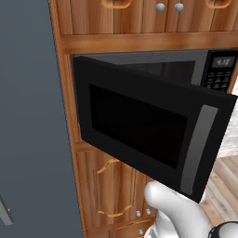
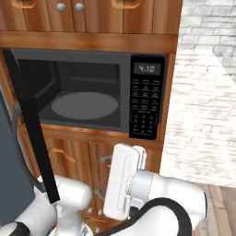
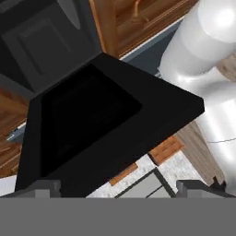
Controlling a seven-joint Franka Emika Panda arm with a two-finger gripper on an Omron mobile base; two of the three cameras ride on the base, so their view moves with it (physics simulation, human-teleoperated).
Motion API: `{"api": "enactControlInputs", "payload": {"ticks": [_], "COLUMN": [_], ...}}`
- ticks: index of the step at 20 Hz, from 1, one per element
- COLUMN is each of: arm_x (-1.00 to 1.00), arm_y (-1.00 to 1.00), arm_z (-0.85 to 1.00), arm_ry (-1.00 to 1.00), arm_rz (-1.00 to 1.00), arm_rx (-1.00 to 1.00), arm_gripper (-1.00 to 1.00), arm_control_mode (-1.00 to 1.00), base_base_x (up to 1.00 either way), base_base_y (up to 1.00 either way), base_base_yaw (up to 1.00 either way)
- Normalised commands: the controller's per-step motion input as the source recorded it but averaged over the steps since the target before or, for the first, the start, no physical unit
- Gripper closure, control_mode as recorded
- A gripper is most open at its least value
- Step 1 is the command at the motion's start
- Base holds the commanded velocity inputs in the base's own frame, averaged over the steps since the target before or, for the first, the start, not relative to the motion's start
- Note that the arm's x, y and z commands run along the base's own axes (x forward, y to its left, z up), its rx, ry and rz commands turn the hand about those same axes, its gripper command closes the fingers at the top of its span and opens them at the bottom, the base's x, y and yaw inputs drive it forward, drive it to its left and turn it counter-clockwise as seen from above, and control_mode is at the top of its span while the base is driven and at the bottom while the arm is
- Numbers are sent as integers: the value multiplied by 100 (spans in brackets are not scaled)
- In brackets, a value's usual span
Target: Place the sponge inside the microwave to prepare for sanitizing.
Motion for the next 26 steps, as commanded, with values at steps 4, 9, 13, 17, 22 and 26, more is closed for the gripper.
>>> {"api": "enactControlInputs", "payload": {"ticks": [4,9,13,17,22,26], "arm_x": [87,63,35,16,1,0], "arm_y": [0,6,25,46,56,69], "arm_z": [-8,-3,0,0,0,0], "arm_ry": [-4,-4,-2,-7,-5,-6], "arm_rz": [14,19,20,24,29,24], "arm_rx": [0,0,0,0,0,0], "arm_gripper": [-100,-100,-100,-100,-100,-100], "arm_control_mode": [-100,-100,-100,-100,-100,-100], "base_base_x": [0,0,0,0,0,0], "base_base_y": [0,0,0,0,0,0], "base_base_yaw": [0,0,0,0,0,0]}}
